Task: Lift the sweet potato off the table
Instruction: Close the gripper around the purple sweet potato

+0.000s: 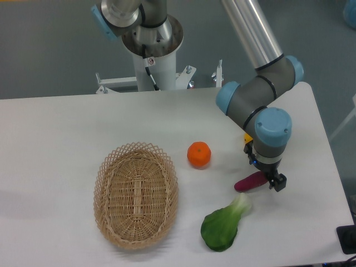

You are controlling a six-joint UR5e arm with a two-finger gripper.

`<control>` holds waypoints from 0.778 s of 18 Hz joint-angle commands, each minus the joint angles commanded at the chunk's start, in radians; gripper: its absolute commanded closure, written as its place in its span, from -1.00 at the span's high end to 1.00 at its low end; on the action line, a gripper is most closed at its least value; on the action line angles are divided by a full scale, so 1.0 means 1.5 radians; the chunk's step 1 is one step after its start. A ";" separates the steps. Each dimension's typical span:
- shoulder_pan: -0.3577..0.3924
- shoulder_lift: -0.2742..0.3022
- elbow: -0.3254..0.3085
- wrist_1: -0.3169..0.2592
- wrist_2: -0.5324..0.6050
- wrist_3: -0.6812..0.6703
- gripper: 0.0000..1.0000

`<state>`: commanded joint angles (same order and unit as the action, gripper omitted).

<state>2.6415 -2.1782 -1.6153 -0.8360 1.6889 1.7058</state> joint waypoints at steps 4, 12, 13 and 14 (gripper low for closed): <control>-0.001 -0.003 0.003 -0.001 -0.007 -0.004 0.47; 0.000 -0.012 0.026 -0.001 -0.034 0.003 -0.61; 0.000 -0.010 0.026 -0.002 -0.034 0.003 -0.65; 0.000 -0.008 0.026 -0.001 -0.035 0.004 -0.66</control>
<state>2.6415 -2.1906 -1.5769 -0.8376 1.6368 1.7119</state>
